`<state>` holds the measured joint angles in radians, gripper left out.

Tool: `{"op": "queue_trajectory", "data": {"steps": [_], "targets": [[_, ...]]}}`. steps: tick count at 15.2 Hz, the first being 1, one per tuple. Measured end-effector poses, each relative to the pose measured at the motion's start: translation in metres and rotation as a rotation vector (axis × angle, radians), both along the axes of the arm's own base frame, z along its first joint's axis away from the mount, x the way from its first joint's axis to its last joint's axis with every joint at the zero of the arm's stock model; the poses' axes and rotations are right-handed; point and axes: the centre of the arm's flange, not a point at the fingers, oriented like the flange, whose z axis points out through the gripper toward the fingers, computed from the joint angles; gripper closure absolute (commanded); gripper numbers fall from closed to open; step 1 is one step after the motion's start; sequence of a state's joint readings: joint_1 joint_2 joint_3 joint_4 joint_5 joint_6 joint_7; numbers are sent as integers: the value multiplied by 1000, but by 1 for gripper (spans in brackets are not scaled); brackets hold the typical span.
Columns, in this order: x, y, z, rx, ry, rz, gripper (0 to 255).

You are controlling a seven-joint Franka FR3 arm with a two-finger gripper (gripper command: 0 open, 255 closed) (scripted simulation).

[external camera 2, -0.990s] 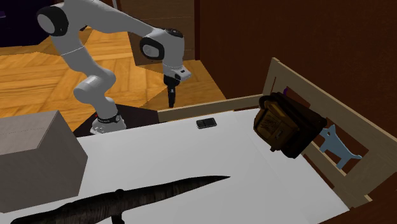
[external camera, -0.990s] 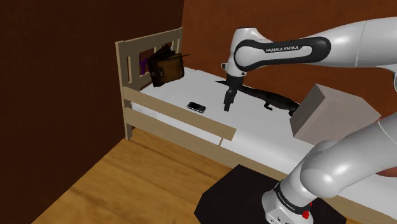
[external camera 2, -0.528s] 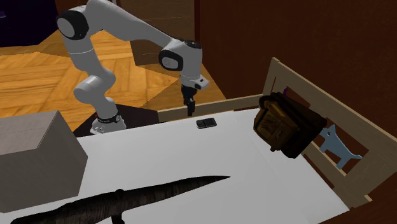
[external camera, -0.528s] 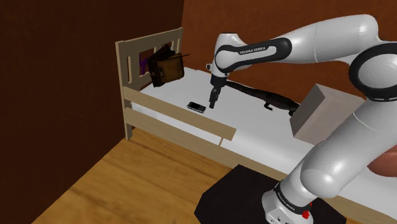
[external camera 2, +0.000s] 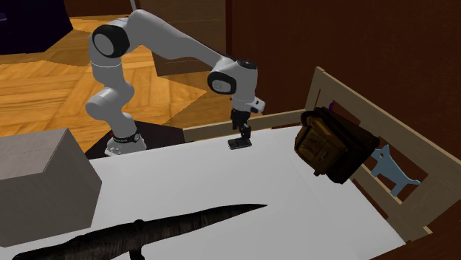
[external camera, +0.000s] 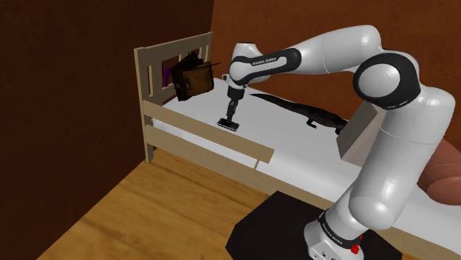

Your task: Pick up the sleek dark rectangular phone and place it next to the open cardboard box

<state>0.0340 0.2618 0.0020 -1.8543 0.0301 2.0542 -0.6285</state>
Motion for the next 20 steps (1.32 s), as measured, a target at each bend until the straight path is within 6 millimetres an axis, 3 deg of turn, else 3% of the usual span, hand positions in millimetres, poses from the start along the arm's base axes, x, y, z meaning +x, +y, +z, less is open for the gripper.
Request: {"op": "queue_trajectory", "data": {"steps": [4,9,15,16,20], "targets": [[12,3,-16,4,-6,15,0],[10,3,-42,4,-6,16,0],[10,3,-45,5,-6,16,0],[10,3,-45,5,-6,16,255],[10,3,-44,4,-8,16,255]]}}
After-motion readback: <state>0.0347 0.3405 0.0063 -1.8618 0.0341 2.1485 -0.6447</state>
